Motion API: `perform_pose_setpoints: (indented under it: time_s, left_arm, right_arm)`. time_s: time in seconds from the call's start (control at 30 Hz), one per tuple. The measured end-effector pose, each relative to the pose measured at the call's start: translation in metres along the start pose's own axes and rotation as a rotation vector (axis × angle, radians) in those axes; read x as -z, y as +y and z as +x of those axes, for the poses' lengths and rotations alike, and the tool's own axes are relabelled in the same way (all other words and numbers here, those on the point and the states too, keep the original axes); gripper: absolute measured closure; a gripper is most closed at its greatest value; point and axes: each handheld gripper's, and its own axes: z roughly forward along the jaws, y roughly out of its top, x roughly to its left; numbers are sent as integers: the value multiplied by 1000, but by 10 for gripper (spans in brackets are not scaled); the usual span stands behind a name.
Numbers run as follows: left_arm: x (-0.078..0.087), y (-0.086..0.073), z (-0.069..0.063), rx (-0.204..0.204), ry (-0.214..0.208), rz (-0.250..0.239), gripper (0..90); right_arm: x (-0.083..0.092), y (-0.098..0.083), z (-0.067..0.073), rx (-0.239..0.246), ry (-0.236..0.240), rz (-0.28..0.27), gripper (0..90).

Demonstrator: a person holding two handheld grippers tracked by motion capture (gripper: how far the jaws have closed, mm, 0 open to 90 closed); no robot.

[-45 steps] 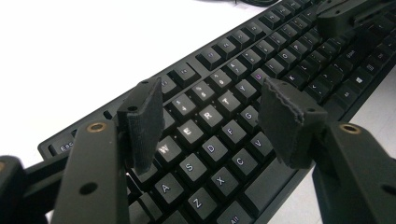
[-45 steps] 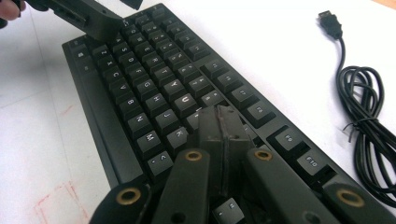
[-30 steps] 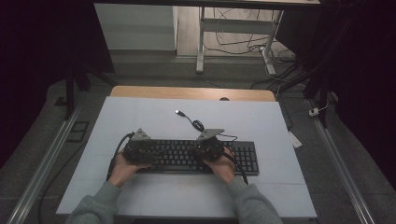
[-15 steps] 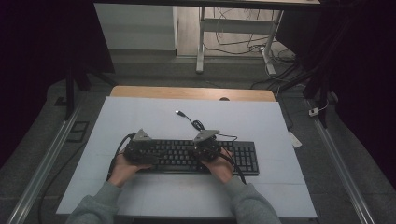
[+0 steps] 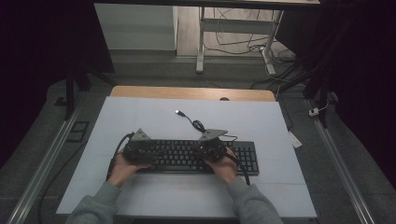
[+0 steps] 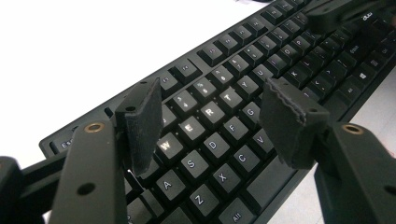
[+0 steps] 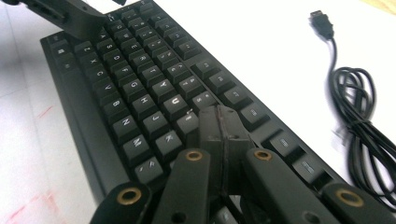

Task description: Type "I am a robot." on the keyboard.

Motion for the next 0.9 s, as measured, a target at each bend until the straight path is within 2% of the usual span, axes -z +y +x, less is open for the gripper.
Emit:
perform_pose_setpoints:
  time_s: [0.13, 0.4, 0.6, 0.7, 0.9]
  left_arm:
    - [-1, 0, 0, -2, 0, 2, 391]
    - [-2, 0, -2, -10, 3, 10, 391]
    - [-3, 1, -5, -15, 4, 1, 391]
    - [-4, 2, -6, -20, 5, -9, 399]
    - [-8, 4, -10, -20, 4, -28, 425]
  right_arm:
    - [16, -8, -1, -9, -17, -17, 898]
    - [40, -28, -8, -51, -5, -28, 893]
    - [59, -45, -13, -70, -35, -29, 669]
    - [63, -51, -15, -83, -38, -35, 623]
    - [66, -54, -12, -67, -32, -37, 582]
